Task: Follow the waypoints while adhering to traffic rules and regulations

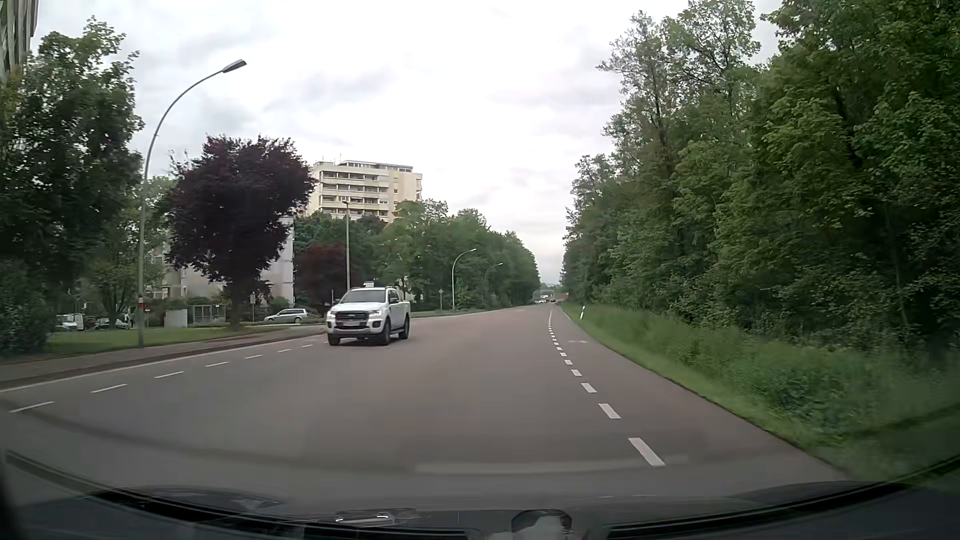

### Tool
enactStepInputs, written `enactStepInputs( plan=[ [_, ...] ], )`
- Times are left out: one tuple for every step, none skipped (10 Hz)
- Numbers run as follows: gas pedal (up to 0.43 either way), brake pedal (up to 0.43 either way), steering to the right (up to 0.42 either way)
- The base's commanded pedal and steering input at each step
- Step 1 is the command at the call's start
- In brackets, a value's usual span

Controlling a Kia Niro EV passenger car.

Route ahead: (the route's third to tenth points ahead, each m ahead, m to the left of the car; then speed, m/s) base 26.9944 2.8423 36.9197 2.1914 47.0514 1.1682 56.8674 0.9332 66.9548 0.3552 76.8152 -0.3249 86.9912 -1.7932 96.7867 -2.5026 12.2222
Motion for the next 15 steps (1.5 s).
enactStepInputs(
  plan=[
    [0.087, 0.0, 0.01],
    [0.087, 0.0, 0.01],
    [0.087, 0.0, 0.01],
    [0.087, 0.0, 0.011],
    [0.087, 0.0, 0.011],
    [0.087, 0.0, 0.012],
    [0.087, 0.0, 0.011],
    [0.087, 0.0, 0.011],
    [0.087, 0.0, 0.011],
    [0.087, 0.0, 0.011],
    [0.087, 0.0, 0.011],
    [0.087, 0.0, 0.011],
    [0.087, 0.0, 0.011],
    [0.087, 0.0, 0.011],
    [0.087, 0.0, 0.011]
  ],
)
